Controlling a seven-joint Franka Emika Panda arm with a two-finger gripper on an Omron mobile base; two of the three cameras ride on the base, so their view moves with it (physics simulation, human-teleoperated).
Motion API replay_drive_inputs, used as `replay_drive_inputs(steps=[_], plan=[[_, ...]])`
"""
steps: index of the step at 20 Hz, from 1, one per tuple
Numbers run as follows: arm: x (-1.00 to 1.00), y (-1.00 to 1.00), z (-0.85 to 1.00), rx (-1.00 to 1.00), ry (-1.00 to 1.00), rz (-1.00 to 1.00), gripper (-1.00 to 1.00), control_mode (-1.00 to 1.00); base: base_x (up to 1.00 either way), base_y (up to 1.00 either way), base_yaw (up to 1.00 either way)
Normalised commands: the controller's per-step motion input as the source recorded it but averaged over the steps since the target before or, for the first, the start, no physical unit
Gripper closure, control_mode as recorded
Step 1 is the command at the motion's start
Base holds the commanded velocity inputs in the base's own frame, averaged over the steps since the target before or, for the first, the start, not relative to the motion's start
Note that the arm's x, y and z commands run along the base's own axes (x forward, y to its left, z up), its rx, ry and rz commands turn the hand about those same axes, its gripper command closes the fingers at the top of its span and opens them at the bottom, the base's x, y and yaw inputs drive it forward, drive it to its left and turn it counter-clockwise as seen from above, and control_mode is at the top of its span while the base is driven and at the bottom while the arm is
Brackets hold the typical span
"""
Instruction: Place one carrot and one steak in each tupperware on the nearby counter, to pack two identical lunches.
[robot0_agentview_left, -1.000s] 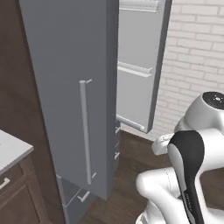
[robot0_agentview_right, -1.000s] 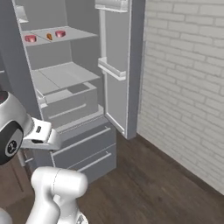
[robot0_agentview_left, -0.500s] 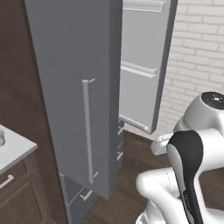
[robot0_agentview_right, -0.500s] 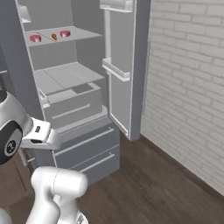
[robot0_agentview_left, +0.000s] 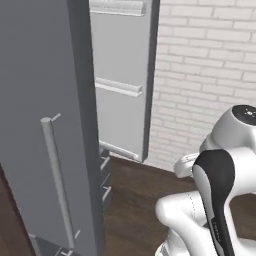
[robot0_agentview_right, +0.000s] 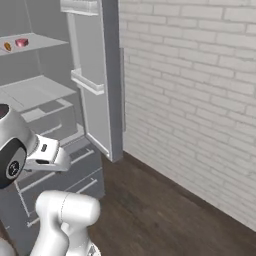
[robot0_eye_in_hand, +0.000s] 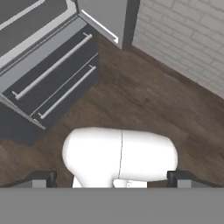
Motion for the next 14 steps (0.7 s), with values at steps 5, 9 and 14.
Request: replay_drive_inputs(steps=[5, 9, 14], plan=[[0.0, 0.0, 0.0, 0.0, 0.0, 0.0, -1.0, 1.0, 0.42, -0.81, -0.17], [0.0, 0.0, 0.0, 0.0, 0.0, 0.0, -1.0, 1.0, 0.44, -0.45, 0.22], [0.0, 0.0, 0.0, 0.0, 0.0, 0.0, -1.0, 1.0, 0.5, -0.29, 0.61]])
